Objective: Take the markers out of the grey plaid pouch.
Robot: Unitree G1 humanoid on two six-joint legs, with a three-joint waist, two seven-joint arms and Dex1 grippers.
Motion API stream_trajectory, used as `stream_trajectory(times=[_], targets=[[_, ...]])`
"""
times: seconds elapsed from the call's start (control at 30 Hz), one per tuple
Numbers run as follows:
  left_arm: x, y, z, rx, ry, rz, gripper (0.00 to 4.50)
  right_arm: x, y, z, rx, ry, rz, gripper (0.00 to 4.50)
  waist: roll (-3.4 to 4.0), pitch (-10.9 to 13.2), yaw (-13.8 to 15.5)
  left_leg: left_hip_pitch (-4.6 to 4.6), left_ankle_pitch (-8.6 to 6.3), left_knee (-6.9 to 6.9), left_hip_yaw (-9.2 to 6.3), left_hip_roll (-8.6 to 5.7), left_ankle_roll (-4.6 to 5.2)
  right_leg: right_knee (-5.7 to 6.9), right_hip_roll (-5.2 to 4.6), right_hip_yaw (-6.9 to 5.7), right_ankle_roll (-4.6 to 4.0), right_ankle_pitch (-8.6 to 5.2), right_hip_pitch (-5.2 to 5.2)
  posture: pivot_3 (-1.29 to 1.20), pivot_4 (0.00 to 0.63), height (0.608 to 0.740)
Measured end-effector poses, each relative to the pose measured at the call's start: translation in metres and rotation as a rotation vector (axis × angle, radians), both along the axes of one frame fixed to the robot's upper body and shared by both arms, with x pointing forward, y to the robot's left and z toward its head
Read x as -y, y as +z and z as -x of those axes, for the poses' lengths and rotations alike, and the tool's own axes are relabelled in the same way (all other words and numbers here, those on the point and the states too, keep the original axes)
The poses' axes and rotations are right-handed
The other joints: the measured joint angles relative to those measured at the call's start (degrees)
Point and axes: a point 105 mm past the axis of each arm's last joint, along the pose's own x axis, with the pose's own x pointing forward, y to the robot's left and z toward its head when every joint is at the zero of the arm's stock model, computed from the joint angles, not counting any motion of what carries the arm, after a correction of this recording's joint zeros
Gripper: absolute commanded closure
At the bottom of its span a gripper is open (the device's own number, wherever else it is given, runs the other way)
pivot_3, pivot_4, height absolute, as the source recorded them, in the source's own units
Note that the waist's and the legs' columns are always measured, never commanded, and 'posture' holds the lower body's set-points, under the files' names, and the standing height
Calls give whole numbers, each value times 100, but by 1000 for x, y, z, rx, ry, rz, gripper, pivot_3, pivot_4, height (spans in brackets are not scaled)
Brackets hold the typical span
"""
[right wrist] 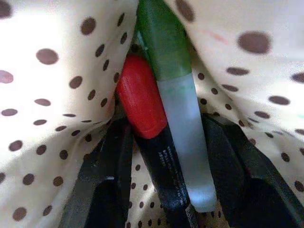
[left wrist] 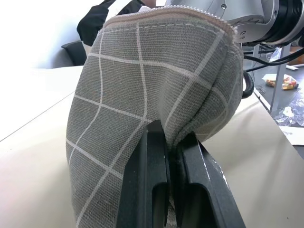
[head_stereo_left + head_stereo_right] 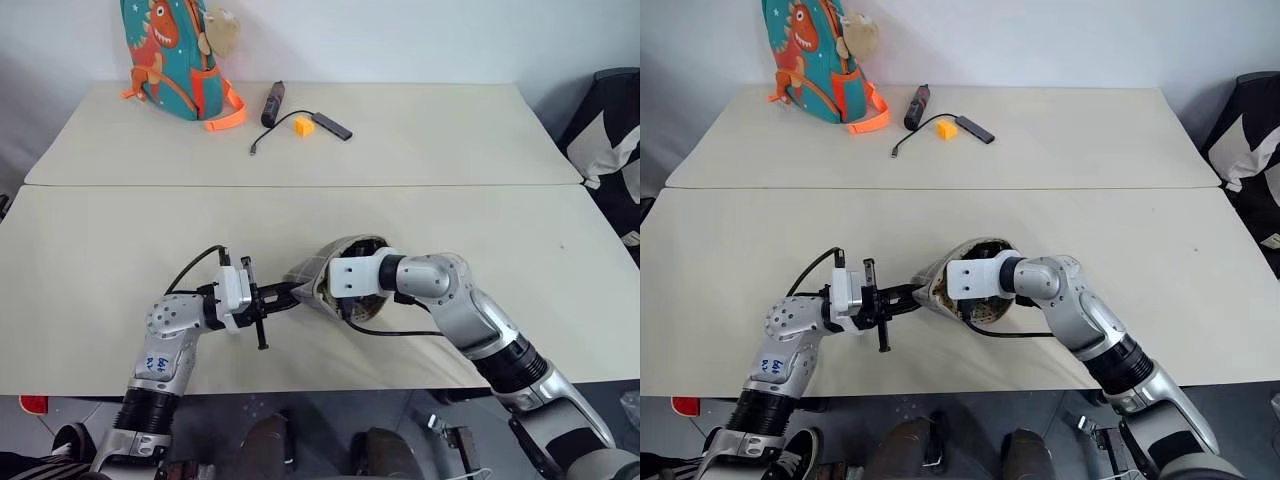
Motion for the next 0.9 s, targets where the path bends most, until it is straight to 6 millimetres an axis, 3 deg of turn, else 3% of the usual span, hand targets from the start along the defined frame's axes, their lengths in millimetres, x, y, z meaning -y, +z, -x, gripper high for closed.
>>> stream_trajectory(times=[0.17, 0.33, 0.9], targets=[[-4, 10, -4, 57, 24, 11, 4500, 9, 18, 16, -106, 30, -54, 2864, 0, 0, 24, -2, -1, 0, 0, 0, 2, -4, -3, -1, 0, 0, 0, 0, 150, 740], [-6, 7, -7, 55, 34, 9, 4500, 13, 22, 24, -166, 48, -71, 2884, 0, 0, 13, -2, -1, -4, 1, 1, 1, -4, -2, -2, 0, 0, -3, 0, 150, 740], [1, 3, -11, 27, 87, 18, 4500, 11, 26, 18, -261, -51, -149, 2886, 0, 1, 15, -3, -2, -4, 1, 2, 1, -5, -4, -1, 0, 0, -3, 0, 150, 740]])
